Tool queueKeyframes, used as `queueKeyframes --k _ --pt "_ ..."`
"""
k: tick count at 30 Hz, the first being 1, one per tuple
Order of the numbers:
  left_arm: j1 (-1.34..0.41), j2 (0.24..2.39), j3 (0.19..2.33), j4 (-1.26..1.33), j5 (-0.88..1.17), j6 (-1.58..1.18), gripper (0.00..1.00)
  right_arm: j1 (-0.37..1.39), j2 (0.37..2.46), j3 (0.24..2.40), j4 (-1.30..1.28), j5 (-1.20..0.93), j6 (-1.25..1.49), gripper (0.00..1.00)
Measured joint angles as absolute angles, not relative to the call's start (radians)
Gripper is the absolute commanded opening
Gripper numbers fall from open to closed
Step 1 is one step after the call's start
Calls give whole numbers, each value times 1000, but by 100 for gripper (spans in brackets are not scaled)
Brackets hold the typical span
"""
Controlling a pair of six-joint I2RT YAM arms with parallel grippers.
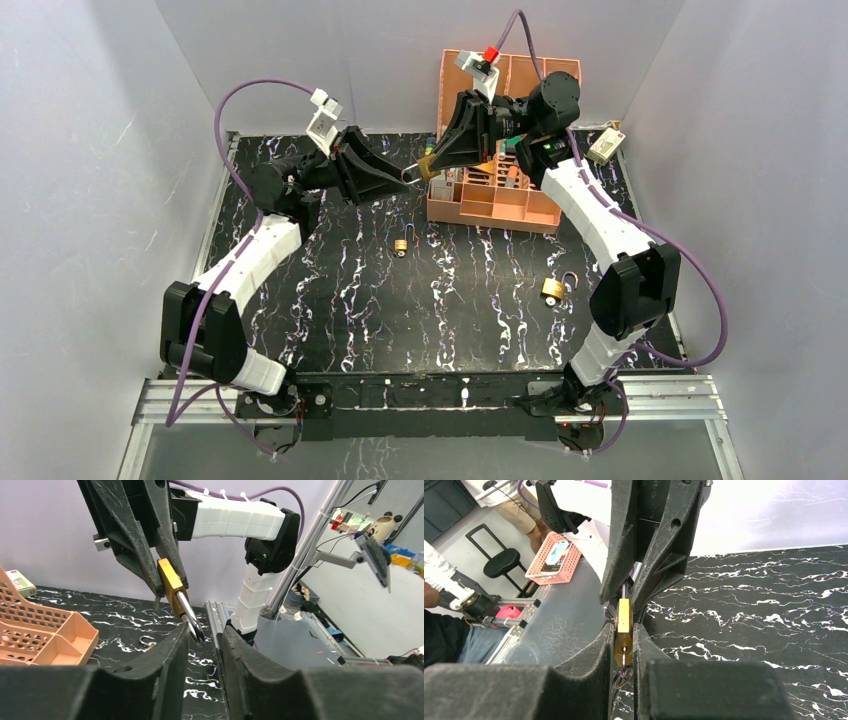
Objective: Lock with the key
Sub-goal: Lock the lock.
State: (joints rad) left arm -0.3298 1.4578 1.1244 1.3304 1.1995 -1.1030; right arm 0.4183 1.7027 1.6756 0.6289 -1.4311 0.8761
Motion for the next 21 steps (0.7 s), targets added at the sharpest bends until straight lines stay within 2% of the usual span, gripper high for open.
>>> queueKeyframes --k 6,9,21 --pt "-326 1458 1123 1327 1201 -1100 15 418 1703 1676 628 -1431 872 0" --pt "-324 1458 1123 1327 1201 -1099 0 418 1703 1676 628 -1431 871 0" --pt "-320 1458 1123 1319 1200 -1092 0 418 1702 1676 628 -1431 868 0"
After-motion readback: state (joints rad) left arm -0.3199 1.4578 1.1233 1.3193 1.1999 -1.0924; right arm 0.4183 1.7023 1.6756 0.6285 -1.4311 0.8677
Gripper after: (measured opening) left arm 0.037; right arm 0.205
